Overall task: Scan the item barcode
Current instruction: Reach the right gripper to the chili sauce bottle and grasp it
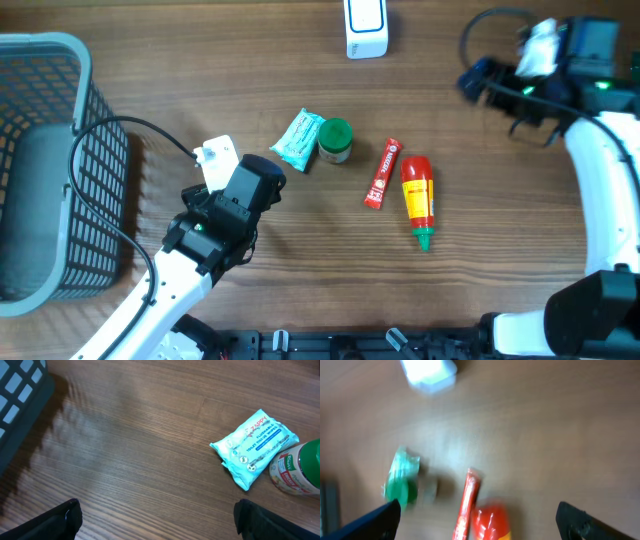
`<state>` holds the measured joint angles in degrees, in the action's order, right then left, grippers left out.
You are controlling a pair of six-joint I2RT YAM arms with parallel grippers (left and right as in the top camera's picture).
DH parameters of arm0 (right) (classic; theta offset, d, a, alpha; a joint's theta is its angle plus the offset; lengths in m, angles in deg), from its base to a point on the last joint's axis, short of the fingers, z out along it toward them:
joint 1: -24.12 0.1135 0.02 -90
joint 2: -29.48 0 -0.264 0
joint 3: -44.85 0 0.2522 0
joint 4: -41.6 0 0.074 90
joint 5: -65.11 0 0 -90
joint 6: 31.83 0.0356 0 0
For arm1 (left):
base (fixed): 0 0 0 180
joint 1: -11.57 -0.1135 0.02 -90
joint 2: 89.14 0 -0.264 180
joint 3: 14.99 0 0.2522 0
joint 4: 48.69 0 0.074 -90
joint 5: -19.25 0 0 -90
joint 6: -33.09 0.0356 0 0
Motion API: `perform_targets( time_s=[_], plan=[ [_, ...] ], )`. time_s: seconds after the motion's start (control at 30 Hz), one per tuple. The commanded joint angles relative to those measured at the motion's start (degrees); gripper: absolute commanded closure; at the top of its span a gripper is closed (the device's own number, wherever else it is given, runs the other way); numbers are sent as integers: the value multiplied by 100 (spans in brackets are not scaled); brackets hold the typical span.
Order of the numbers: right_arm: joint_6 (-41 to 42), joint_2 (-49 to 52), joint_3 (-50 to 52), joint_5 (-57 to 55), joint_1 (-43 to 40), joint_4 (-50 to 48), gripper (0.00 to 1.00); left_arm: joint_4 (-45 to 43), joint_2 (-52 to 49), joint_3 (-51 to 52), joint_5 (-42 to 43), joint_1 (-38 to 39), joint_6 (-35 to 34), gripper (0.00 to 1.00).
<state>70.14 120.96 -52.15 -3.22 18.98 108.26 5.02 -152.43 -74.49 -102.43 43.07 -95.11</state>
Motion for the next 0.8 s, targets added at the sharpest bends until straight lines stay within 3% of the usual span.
perform_targets(
  time_s=[0.0, 0.1, 0.23, 0.53, 0.77],
  plan=[
    [-295, -17, 201, 15, 616, 562, 0, 0, -4, -2, -118, 15, 48, 0],
    [-278, -17, 647, -219, 1119, 533, 0, 0, -4, -2, -118, 15, 48, 0],
    [-37, -7, 1443, -599, 1596, -308, 0, 0, -4, -2, -118, 15, 48, 0],
    [247, 48, 2839, -2857, 2181, -1851, 0, 0, -4, -2, -118, 15, 48, 0],
    [7, 577, 2850, -2328, 2271, -2068, 0, 0, -4, -2, -118, 15, 48, 0]
  ],
)
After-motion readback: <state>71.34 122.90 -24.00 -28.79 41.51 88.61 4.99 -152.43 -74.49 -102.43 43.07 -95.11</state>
